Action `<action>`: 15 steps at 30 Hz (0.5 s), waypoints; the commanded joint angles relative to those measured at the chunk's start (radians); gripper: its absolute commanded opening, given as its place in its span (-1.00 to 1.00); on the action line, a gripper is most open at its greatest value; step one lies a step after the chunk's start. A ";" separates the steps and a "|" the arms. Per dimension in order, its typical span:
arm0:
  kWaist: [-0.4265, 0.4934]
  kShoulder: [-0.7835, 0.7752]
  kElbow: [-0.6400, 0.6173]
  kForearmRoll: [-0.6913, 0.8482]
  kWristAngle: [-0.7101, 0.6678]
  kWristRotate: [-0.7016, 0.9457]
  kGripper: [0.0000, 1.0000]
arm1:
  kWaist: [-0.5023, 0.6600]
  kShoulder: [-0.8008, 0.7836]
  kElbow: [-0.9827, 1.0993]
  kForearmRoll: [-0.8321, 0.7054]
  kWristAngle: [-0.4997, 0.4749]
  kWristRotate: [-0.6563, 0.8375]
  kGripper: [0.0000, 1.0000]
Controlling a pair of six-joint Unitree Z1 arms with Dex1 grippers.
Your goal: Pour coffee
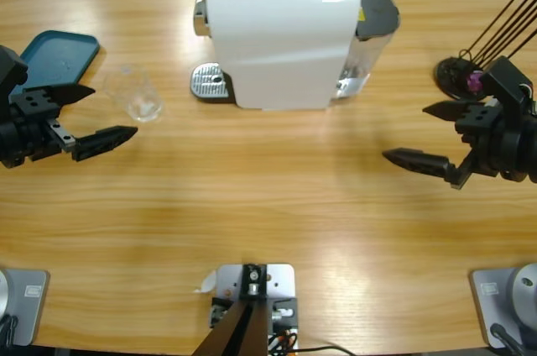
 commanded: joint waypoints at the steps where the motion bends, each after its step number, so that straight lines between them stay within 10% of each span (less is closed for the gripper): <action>1: -0.012 0.000 -0.043 0.043 0.082 -0.049 1.00 | 0.014 0.024 0.006 0.015 0.008 0.009 1.00; 8: 0.013 0.000 -0.417 0.449 0.035 -0.163 0.98 | 0.014 -0.031 -0.097 0.107 -0.066 0.006 1.00; 15: 0.317 0.129 -0.497 0.355 -0.617 -0.431 0.86 | 0.014 -0.061 -0.127 0.197 -0.134 0.010 1.00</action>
